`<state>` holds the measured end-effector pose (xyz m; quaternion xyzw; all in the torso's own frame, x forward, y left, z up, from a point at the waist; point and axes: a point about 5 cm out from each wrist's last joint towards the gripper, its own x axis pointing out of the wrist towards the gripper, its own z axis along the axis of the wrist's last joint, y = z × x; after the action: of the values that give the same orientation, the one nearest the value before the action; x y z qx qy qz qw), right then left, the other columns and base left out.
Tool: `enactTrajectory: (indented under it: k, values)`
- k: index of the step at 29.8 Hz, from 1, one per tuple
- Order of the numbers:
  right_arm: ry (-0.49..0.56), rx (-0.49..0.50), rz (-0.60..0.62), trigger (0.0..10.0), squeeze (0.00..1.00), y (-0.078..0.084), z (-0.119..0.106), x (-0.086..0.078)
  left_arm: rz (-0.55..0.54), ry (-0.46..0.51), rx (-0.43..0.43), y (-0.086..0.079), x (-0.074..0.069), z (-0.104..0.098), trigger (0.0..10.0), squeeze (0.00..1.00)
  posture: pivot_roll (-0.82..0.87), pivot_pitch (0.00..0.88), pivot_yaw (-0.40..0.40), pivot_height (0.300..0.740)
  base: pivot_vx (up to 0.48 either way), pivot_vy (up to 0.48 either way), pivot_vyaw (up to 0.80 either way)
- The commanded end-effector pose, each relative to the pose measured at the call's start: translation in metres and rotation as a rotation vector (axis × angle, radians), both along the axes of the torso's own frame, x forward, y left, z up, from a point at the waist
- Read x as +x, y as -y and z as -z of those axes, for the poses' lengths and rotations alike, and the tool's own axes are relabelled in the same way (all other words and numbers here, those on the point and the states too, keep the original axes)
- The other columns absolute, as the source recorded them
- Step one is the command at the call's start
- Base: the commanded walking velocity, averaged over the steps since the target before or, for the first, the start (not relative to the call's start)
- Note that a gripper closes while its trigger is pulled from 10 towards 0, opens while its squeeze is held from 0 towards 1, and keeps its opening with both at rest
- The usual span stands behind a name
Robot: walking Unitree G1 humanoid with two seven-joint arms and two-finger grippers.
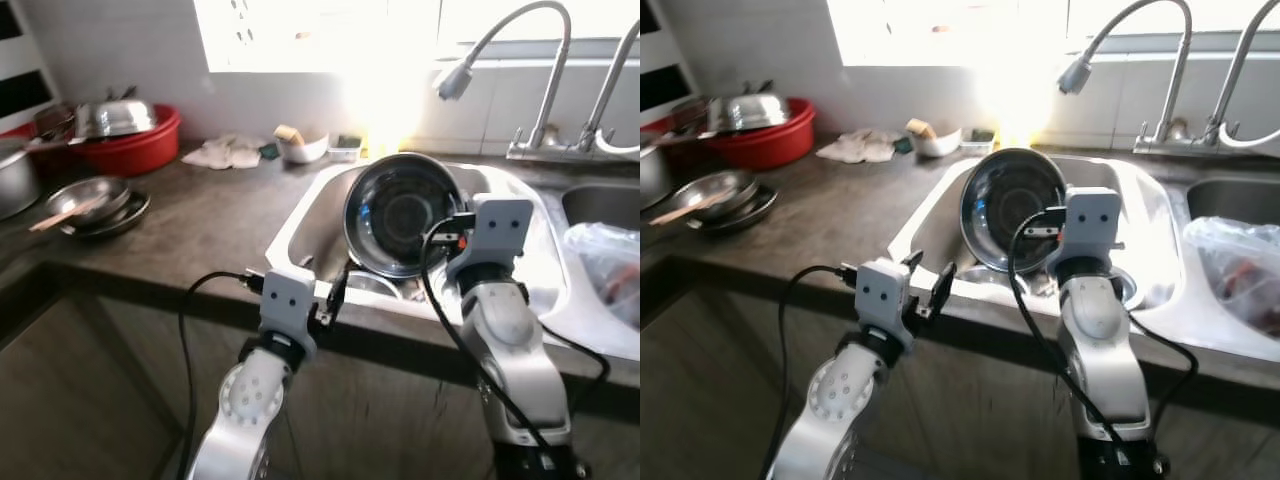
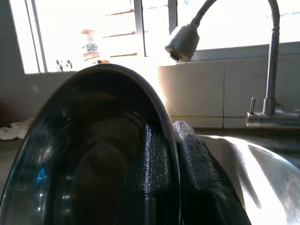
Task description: Kitchen organization
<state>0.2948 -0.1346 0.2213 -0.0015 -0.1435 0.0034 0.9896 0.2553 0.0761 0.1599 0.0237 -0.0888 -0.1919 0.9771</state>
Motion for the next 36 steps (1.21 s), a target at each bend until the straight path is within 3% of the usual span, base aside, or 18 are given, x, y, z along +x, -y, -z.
enactTrajectory:
  k: [1, 10, 12, 22, 25, 32, 36]
  values:
    - [0.024, -0.001, 0.016, 10.0, 0.0, 0.004, -0.006, 0.0, 0.014, 0.004, -0.006, 0.003, 0.0, -0.002, 10.0, 0.0, 0.07, 0.02, 0.025, 0.74, 0.465, 0.0, 0.0]
    - [-0.024, -0.034, 0.034, 10.0, 0.0, 0.015, -0.003, 0.01, 0.0, -0.021, -0.009, 0.003, 0.0, 0.0, 10.0, 0.0, 0.07, 0.025, 0.026, 0.74, 0.337, 0.0, 0.0]
    - [-0.075, -0.049, 0.066, 10.0, 0.0, 0.025, 0.0, 0.018, -0.003, -0.036, -0.006, 0.003, 0.0, 0.001, 10.0, 0.0, 0.07, 0.027, 0.023, 0.74, 0.0, 0.0, 0.0]
    - [-0.271, -0.07, 0.105, 10.0, 0.0, 0.042, 0.014, 0.044, 0.006, -0.041, -0.009, 0.004, 0.0, 0.002, 10.0, 0.0, 0.08, 0.034, 0.022, 0.74, 0.0, 0.0, 0.0]
    - [-0.403, -0.082, 0.111, 10.0, 0.0, 0.046, 0.027, 0.057, 0.006, -0.039, -0.008, 0.004, -0.001, 0.001, 10.0, 0.0, 0.08, 0.037, 0.021, 0.74, 0.0, 0.0, 0.0]
    - [-0.462, -0.057, 0.132, 10.0, 0.0, 0.053, 0.036, 0.067, 0.005, -0.036, -0.007, 0.003, -0.002, 0.001, 10.0, 0.0, 0.09, 0.045, 0.019, 0.74, 0.0, 0.0, 0.0]
    - [-0.533, -0.024, 0.203, 10.0, 0.0, 0.07, 0.046, 0.077, 0.0, -0.038, -0.005, 0.002, -0.004, 0.001, 10.0, 0.0, 0.1, 0.049, 0.017, 0.74, 0.0, 0.0, 0.0]
